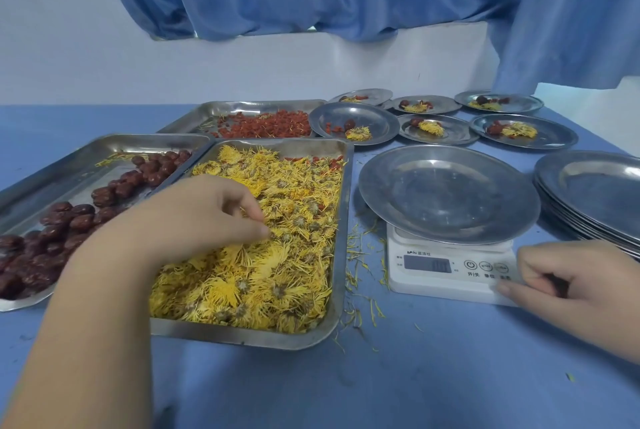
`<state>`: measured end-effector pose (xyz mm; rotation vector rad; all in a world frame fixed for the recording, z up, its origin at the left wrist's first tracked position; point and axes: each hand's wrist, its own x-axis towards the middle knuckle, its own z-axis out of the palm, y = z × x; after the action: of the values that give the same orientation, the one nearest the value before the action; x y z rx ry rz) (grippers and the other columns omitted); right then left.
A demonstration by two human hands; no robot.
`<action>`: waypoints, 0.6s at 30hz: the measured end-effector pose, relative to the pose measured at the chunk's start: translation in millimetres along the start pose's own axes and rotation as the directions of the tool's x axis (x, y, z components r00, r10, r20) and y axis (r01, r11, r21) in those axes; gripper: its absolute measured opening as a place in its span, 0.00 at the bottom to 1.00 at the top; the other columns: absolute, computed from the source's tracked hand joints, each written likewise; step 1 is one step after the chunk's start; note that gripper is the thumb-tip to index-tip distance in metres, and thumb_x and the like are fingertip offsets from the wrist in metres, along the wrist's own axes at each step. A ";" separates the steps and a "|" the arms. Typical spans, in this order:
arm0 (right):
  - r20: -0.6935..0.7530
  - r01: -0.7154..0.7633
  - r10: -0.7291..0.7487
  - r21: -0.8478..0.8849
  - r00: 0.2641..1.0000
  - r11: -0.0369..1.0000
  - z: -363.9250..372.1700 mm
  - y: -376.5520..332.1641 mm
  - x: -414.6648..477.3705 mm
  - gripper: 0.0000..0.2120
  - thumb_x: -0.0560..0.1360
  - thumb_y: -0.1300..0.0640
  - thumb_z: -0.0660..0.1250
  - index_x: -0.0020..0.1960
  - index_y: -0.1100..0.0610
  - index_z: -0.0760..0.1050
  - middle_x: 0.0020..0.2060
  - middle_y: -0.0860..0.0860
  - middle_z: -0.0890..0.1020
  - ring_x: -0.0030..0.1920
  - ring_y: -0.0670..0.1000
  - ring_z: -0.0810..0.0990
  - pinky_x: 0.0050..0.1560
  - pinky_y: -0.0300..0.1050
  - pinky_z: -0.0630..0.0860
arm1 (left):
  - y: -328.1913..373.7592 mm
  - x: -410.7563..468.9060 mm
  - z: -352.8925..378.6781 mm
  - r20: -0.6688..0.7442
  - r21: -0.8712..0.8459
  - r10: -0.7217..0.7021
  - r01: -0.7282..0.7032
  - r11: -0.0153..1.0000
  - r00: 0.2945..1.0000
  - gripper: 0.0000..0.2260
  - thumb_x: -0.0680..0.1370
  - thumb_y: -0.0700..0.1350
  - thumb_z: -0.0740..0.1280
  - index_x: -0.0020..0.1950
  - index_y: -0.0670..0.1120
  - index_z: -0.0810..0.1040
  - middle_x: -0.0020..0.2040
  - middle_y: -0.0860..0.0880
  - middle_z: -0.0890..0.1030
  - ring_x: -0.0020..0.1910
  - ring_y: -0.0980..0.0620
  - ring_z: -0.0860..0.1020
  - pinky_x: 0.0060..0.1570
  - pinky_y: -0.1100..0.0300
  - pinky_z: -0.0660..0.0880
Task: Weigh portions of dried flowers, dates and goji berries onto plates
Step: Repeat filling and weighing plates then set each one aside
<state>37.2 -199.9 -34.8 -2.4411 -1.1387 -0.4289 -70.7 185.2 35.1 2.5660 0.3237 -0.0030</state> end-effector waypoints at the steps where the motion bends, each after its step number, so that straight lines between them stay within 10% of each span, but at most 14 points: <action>1: -0.004 0.002 -0.002 0.001 1.000 1.000 0.6 -0.3 0.0 0.21 0.69 0.45 0.69 0.32 0.48 0.57 0.25 0.45 0.64 0.24 0.42 0.59 0.24 0.35 0.62 | 3.0 0.7 3.6 0.042 0.036 -0.001 -0.001 0.999 0.999 0.05 0.68 0.60 0.74 0.41 0.63 0.81 0.35 0.55 0.82 0.29 0.57 0.77 0.37 0.57 0.77; 12: 0.012 -0.017 0.017 -0.008 1.000 1.000 -1.9 -3.1 0.9 0.22 0.68 0.46 0.71 0.31 0.46 0.57 0.24 0.45 0.64 0.23 0.41 0.59 0.23 0.33 0.61 | 14.8 2.8 22.3 0.085 0.295 -0.064 0.036 0.955 0.994 0.09 0.68 0.57 0.76 0.44 0.57 0.81 0.39 0.59 0.77 0.39 0.60 0.76 0.34 0.63 0.68; 18: 0.013 -0.036 0.036 0.002 0.999 0.999 -3.7 -1.5 1.1 0.22 0.70 0.39 0.67 0.31 0.46 0.57 0.25 0.45 0.64 0.24 0.41 0.59 0.23 0.30 0.59 | 13.9 3.7 17.8 -0.033 0.156 0.031 -0.026 0.987 0.999 0.04 0.74 0.51 0.70 0.40 0.54 0.79 0.36 0.57 0.79 0.32 0.62 0.75 0.33 0.64 0.68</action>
<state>36.3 -200.2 -30.8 -2.4619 -1.0987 -0.4016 -62.7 165.3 26.9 2.7282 0.3108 0.0283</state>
